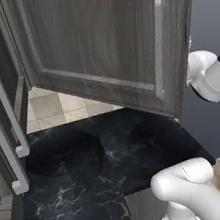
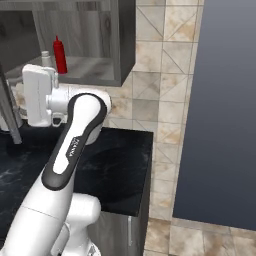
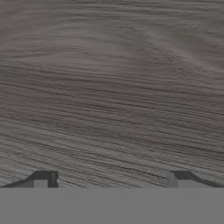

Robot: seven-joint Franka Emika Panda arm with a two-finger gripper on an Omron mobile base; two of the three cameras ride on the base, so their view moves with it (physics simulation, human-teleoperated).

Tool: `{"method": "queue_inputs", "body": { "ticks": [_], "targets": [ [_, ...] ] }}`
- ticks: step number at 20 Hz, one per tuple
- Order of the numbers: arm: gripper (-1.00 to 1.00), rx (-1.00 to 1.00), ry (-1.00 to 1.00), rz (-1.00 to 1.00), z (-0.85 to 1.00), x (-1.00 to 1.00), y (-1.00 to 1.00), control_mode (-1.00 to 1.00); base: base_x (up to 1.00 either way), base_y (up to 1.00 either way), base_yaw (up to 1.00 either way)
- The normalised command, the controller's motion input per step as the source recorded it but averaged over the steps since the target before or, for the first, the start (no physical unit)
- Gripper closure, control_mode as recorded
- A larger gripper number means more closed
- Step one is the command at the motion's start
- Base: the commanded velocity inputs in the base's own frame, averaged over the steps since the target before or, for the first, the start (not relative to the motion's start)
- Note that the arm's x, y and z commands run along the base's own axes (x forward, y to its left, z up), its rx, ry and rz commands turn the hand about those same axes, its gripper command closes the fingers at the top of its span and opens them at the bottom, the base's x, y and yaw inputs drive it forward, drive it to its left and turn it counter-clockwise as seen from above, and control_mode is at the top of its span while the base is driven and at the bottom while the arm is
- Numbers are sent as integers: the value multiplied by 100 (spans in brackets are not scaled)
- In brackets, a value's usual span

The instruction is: Move the ketchup and shaker from the cabinet to the dining counter.

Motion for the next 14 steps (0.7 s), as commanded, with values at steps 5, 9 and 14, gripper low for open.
{"method": "queue_inputs", "body": {
  "ticks": [5, 9, 14],
  "targets": [
    [-100, -4, -15, 17, 0, -73, 100, -100, 0, 0, 0],
    [-100, 0, -7, 1, 0, -22, 90, -100, 0, 0, 0],
    [-100, 0, -9, 0, 0, -1, 60, -100, 0, 0, 0]
  ]
}}
